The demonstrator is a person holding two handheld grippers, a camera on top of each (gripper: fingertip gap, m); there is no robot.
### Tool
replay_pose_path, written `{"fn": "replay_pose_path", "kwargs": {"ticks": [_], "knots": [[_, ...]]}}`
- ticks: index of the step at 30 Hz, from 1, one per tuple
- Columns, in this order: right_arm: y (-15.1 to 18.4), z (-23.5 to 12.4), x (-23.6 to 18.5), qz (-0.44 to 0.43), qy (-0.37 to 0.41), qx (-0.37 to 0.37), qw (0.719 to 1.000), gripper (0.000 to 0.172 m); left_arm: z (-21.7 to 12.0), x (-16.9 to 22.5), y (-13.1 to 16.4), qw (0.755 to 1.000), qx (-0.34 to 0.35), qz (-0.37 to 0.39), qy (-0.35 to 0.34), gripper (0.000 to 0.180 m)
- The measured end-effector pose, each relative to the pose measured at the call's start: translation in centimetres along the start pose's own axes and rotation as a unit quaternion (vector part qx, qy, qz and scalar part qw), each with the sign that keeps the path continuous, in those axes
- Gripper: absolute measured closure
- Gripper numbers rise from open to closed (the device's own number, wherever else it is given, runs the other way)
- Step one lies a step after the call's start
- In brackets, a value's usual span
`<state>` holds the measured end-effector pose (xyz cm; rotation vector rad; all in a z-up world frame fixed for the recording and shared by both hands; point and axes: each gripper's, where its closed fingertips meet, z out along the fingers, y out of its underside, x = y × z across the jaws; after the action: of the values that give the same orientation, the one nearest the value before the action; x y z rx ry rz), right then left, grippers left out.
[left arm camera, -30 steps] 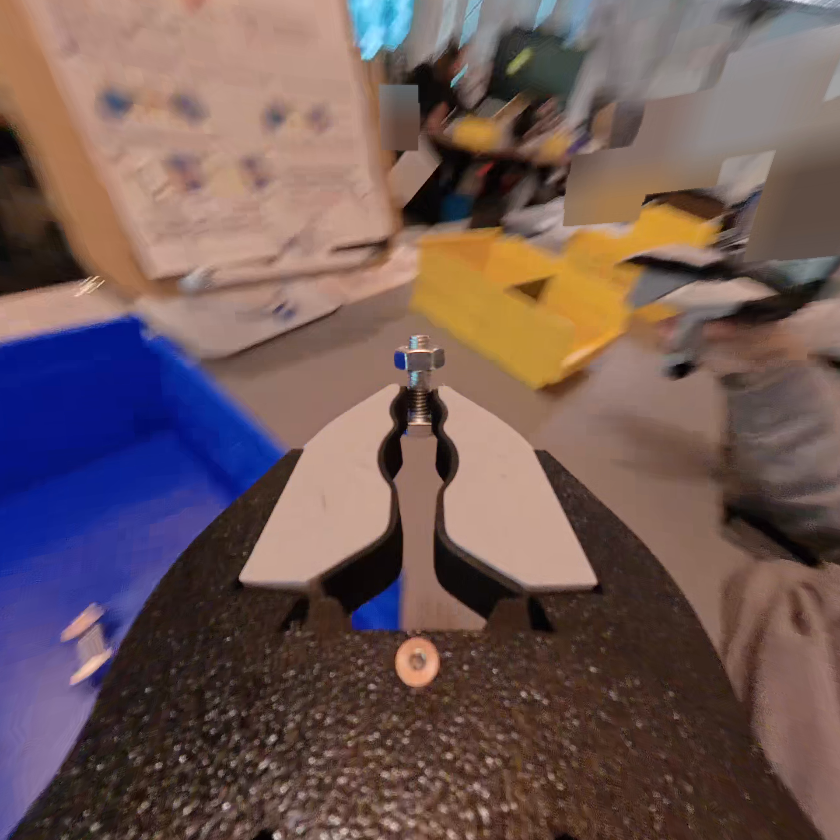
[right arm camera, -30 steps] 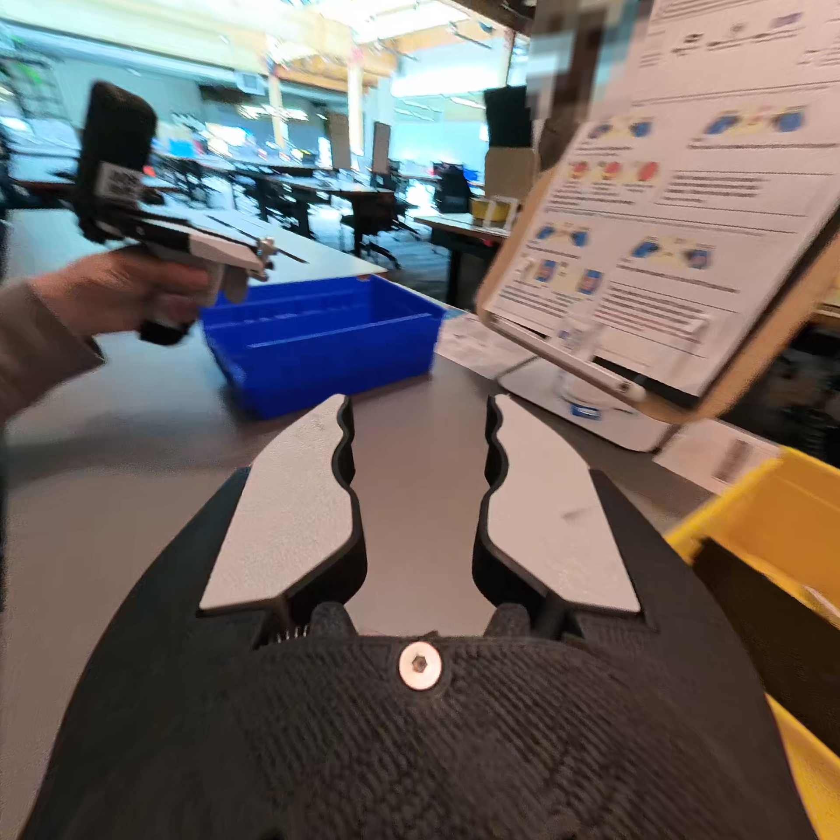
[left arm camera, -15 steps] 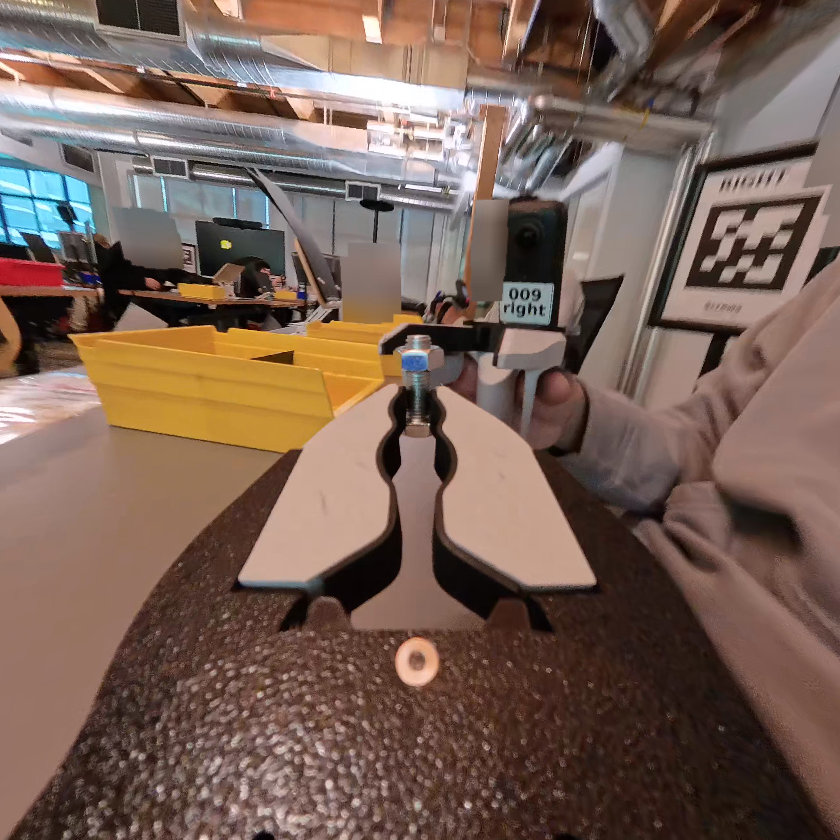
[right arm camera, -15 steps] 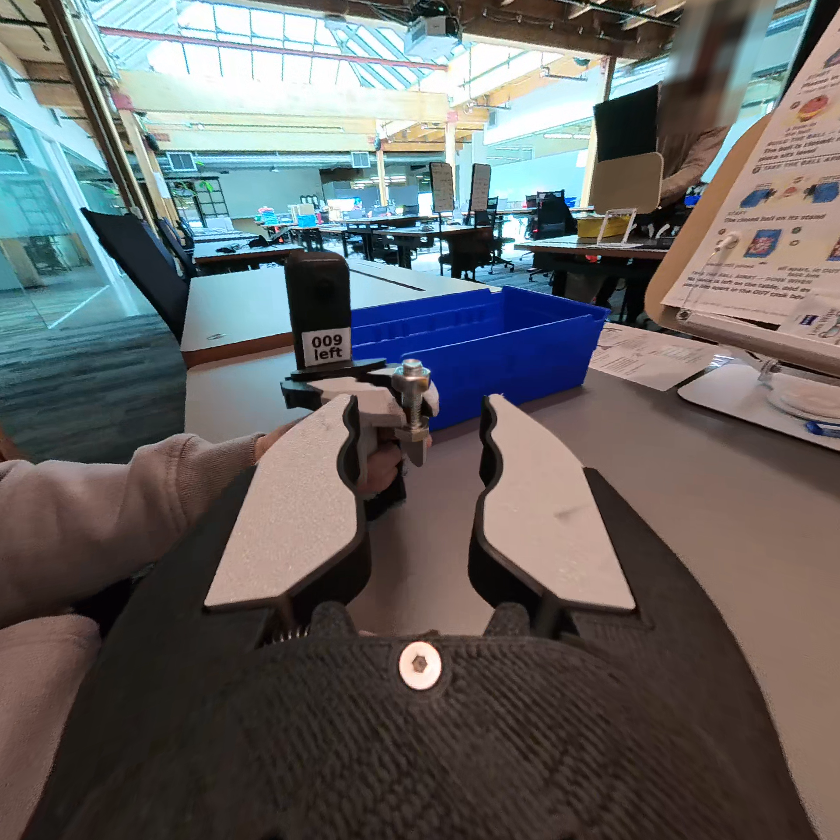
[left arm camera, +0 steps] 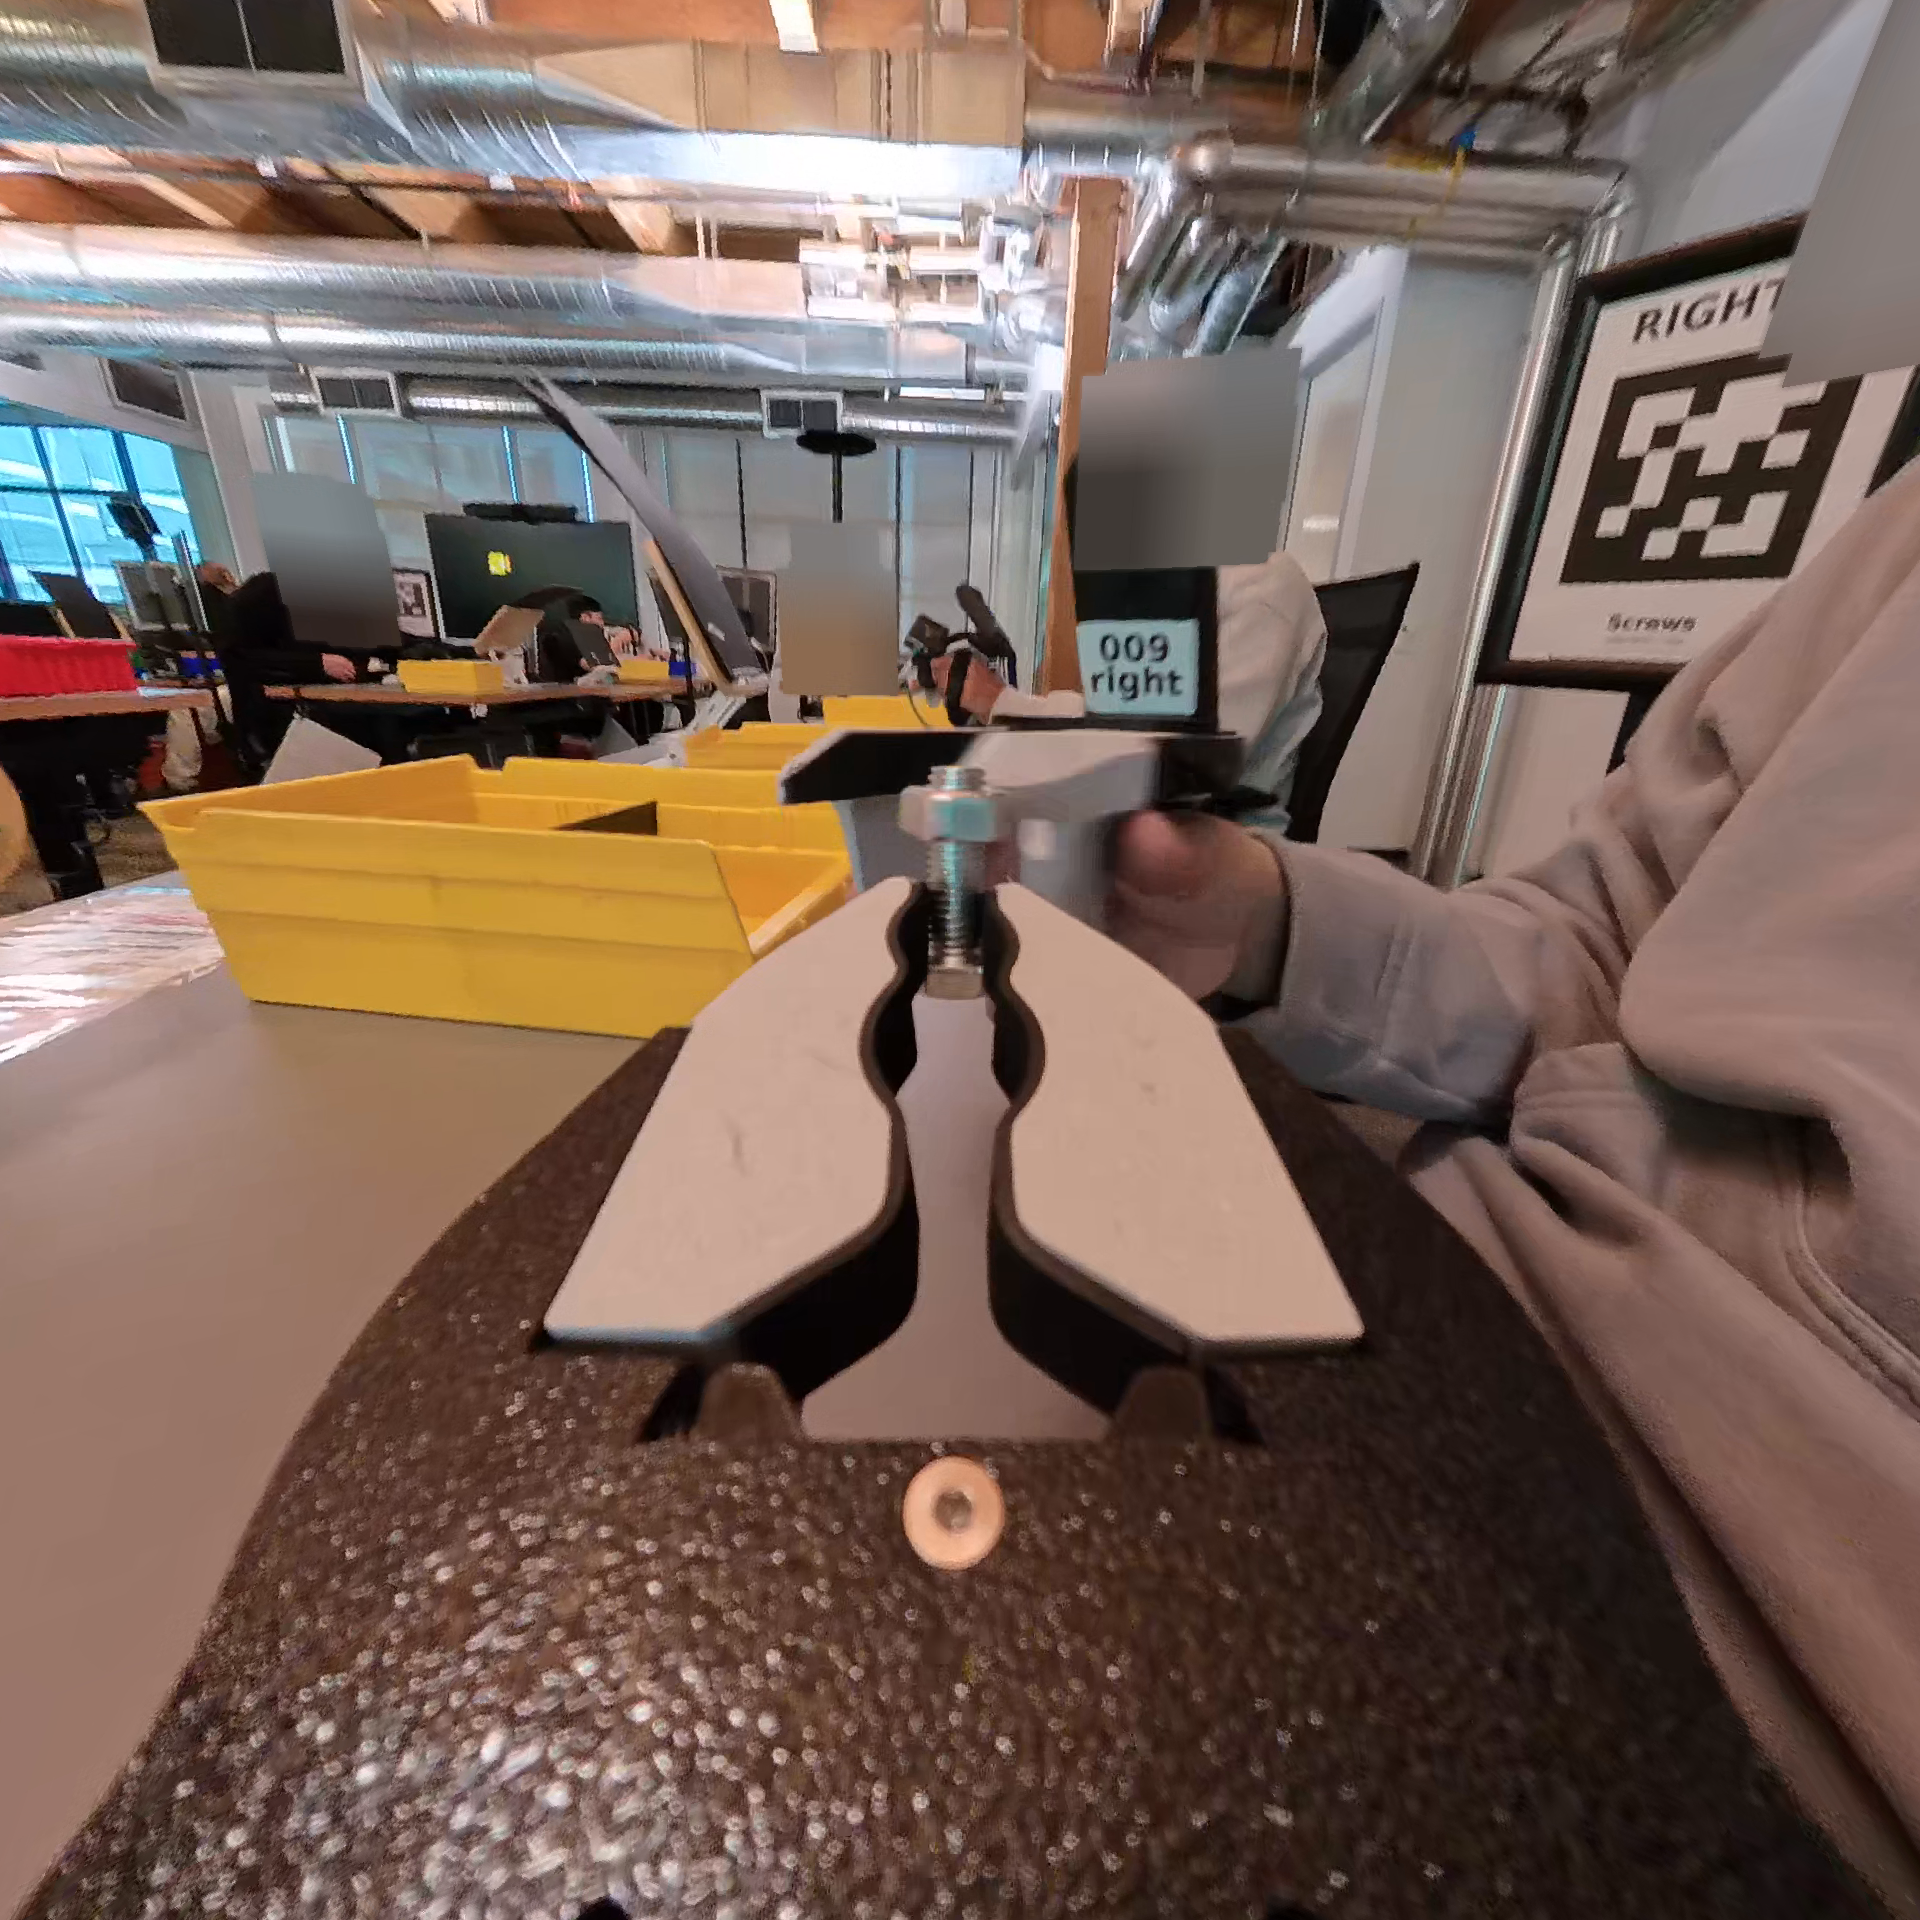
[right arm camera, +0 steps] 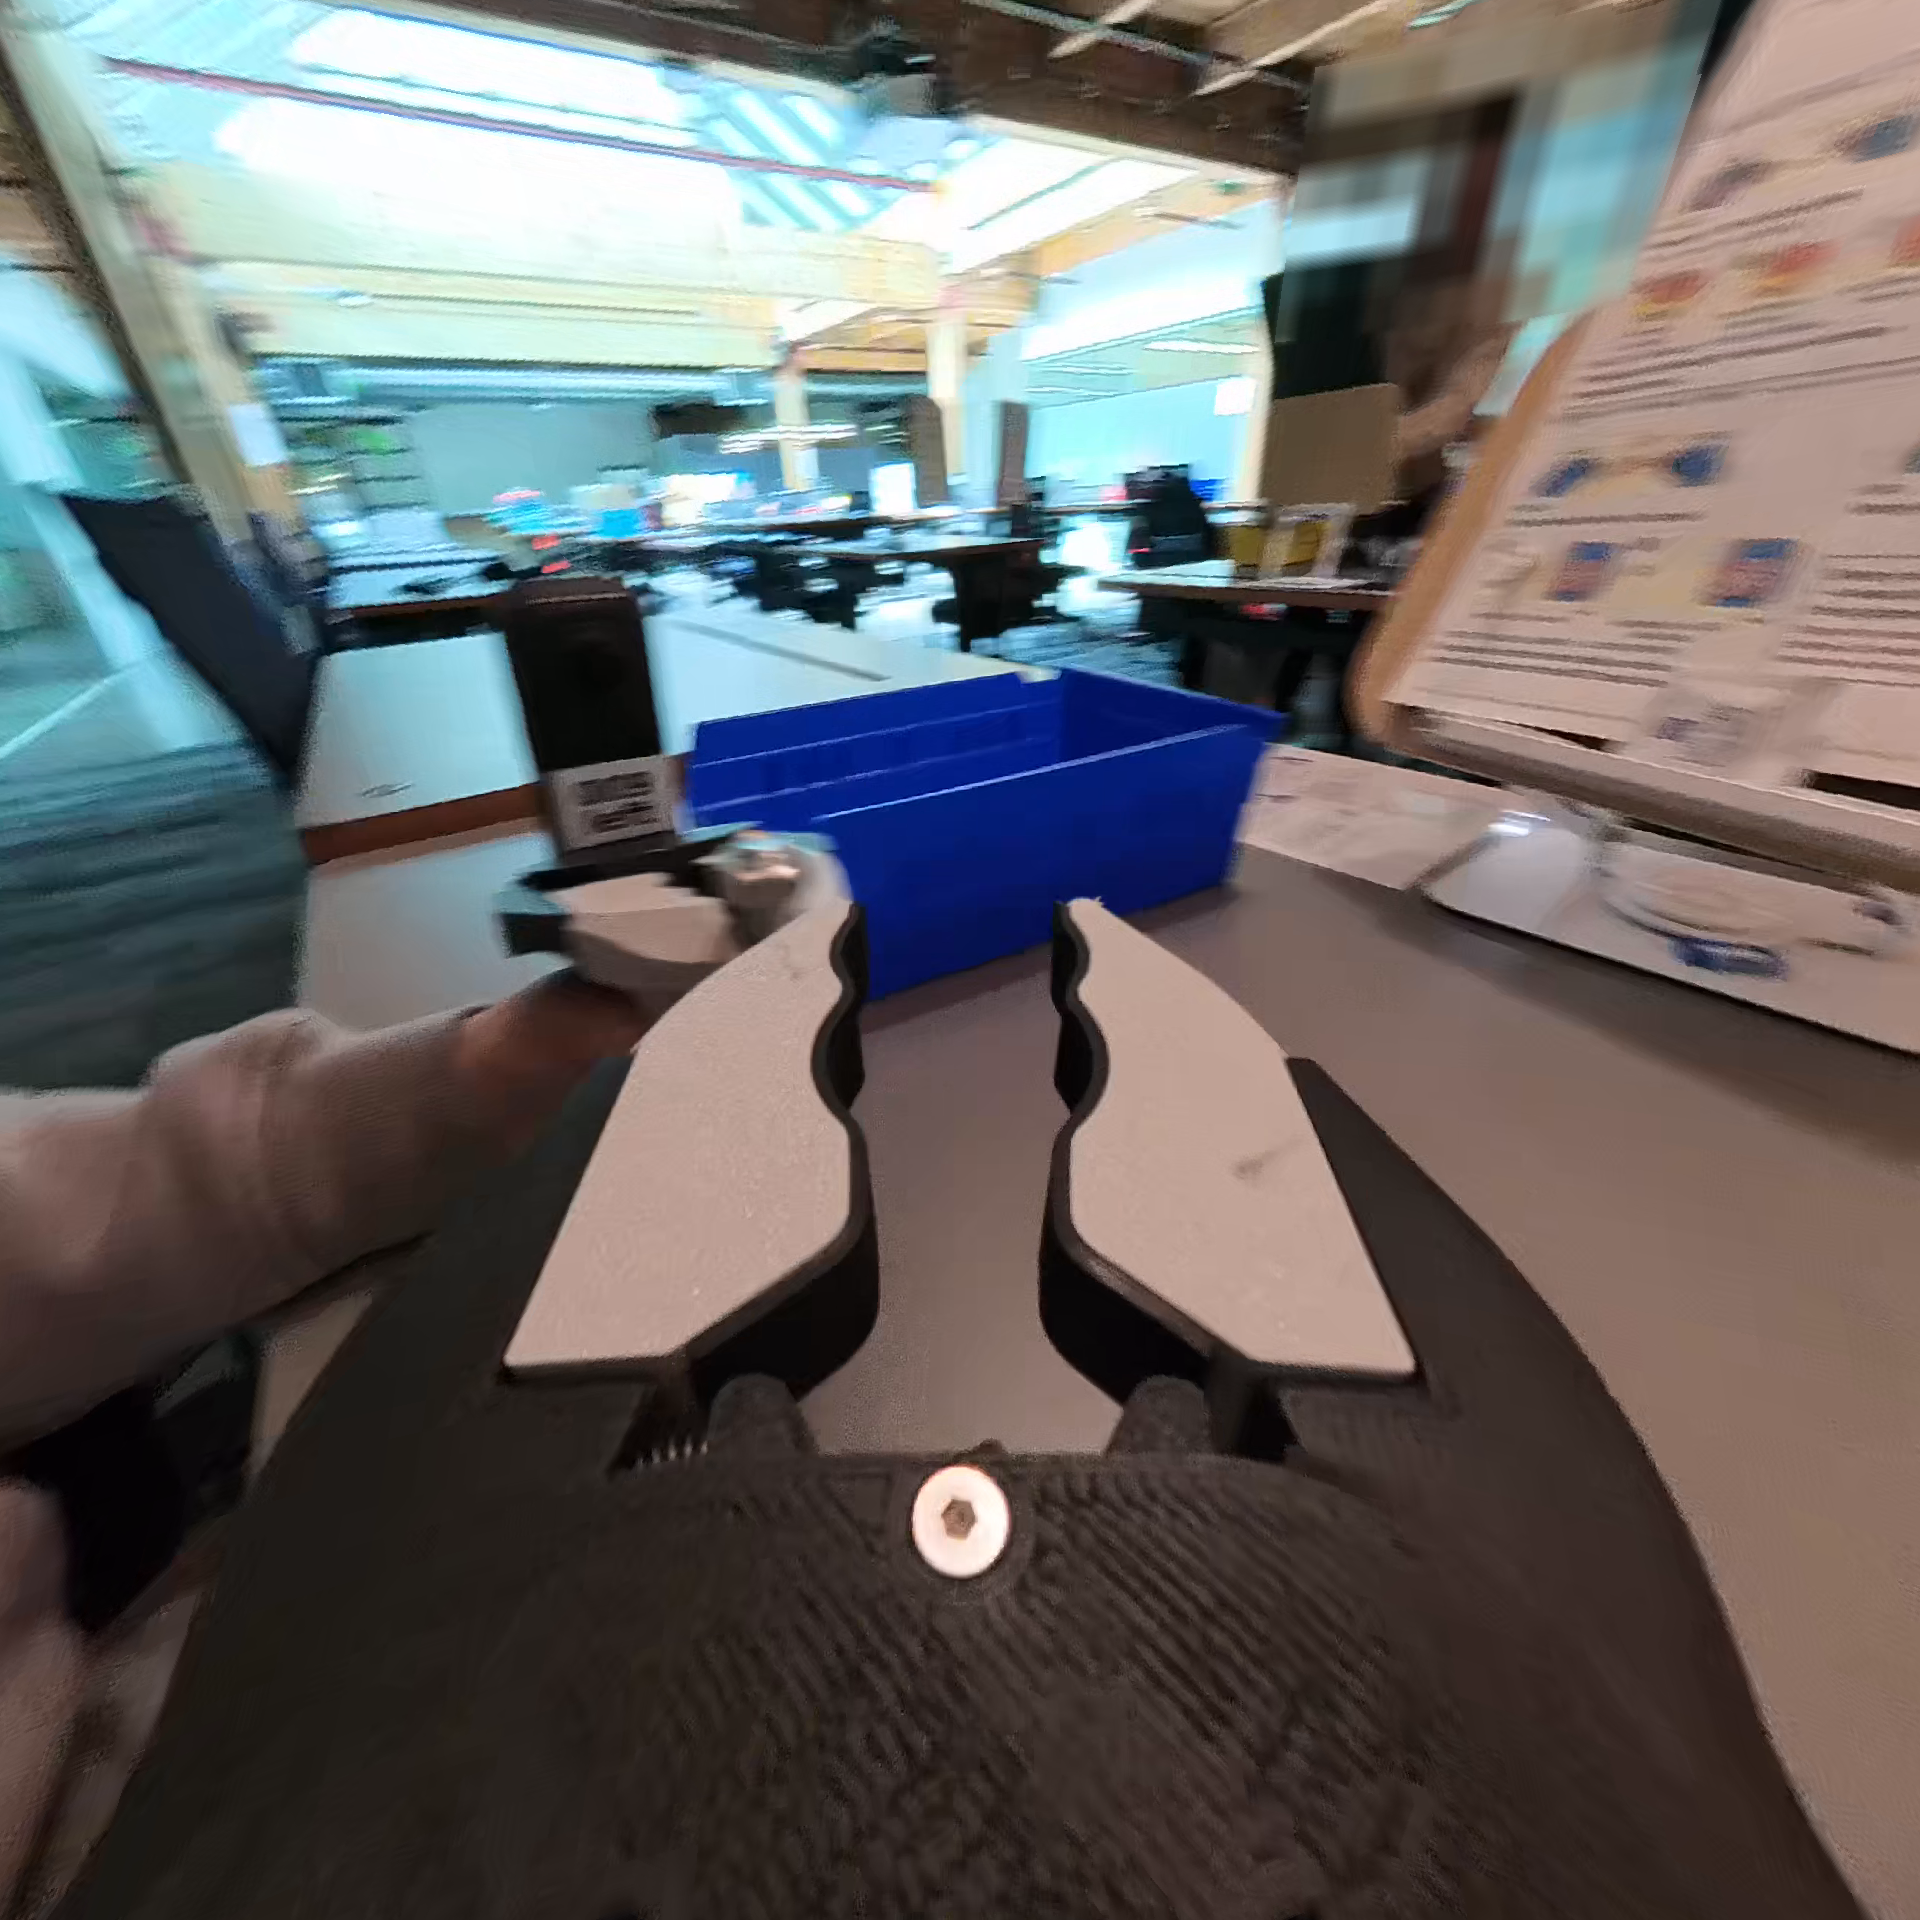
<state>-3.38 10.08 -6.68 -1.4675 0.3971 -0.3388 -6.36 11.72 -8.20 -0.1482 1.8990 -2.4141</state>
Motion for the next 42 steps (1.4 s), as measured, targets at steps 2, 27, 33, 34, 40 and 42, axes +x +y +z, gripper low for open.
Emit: {"fn": "replay_pose_path", "kwargs": {"ticks": [2,27,33,34,40,42], "knots": [[-0.3,-0.9,2.0,0.009,0.028,0.008,1.0,0.132,-0.2,-0.3,0.0,1.0,-0.002,0.003,-0.009,0.172],[-0.4,0.8,-2.2,-0.017,-0.02,0.019,0.999,0.13,1.2,0.4,1.2,0.999,-0.029,0.019,-0.019,0.172],[-0.1,-0.9,1.6,-0.004,0.013,-0.005,1.0,0.121,0.6,-0.5,0.6,0.999,-0.007,0.009,-0.039,0.172],[-0.6,-1.0,0.5,0.023,-0.028,0.006,0.999,0.122,0.6,-0.6,0.7,0.999,-0.012,0.011,-0.044,0.172],[-0.5,0.6,-2.6,0.02,-0.062,0.016,0.998,0.126,1.1,-0.2,1.1,0.999,-0.024,0.019,-0.037,0.172],[0.1,0.9,-2.3,-0.009,-0.037,0.007,0.999,0.13,1.2,-0.1,1.2,0.999,-0.024,0.019,-0.033,0.172]]}}
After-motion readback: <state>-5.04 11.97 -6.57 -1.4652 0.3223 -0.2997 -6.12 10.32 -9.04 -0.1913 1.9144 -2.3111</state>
